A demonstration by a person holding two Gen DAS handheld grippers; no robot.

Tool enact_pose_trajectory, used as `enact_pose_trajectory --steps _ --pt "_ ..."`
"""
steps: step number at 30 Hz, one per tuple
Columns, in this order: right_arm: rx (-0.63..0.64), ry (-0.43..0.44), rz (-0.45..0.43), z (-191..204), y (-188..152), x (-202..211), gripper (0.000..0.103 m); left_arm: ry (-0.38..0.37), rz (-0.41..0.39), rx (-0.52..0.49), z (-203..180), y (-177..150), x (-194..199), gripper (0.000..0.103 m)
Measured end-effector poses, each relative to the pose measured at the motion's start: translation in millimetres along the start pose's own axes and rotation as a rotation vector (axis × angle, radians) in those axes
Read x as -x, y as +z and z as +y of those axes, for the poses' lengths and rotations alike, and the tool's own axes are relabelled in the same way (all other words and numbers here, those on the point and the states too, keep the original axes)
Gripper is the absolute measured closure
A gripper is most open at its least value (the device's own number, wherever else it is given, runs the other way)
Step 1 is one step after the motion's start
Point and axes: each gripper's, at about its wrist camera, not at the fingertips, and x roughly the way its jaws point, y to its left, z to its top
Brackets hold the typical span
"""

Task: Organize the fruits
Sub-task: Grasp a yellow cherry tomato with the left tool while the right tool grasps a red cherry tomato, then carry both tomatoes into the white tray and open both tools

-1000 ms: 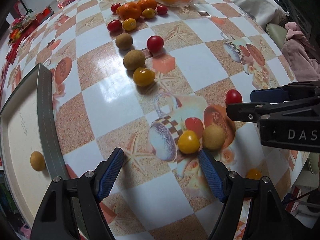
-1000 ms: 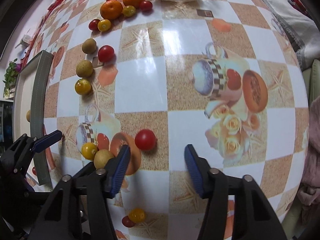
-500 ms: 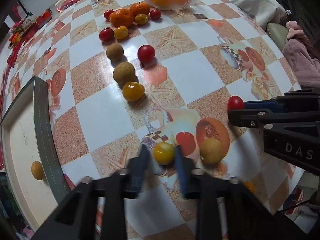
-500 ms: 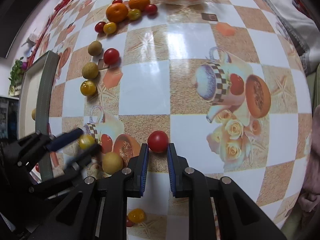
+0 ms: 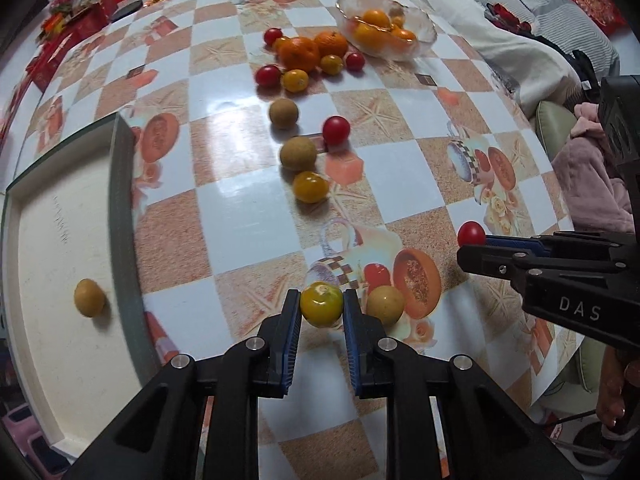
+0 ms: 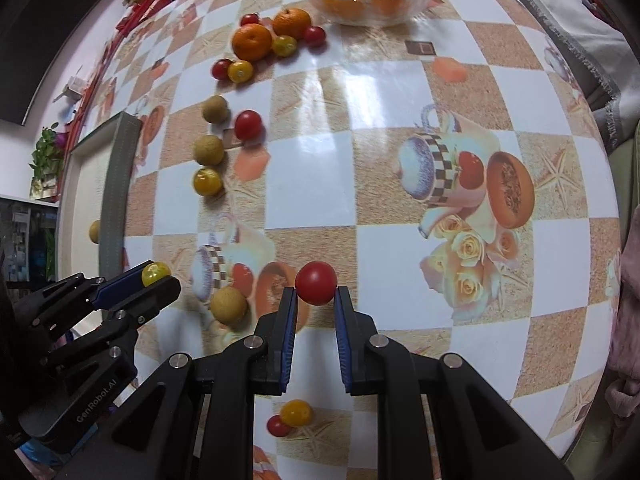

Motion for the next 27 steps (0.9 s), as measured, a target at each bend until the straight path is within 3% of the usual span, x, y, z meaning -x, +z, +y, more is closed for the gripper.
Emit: enact_pose_trajectory --steps 11,27 --pt "0.075 0.01 -0.011 31 -2 18 0.083 0.019 -0.056 0.126 65 -40 42 0.081" --pt "0.29 0.033 -0.019 136 20 17 0.083 0.117 -0.136 0.312 160 -74 83 0.081"
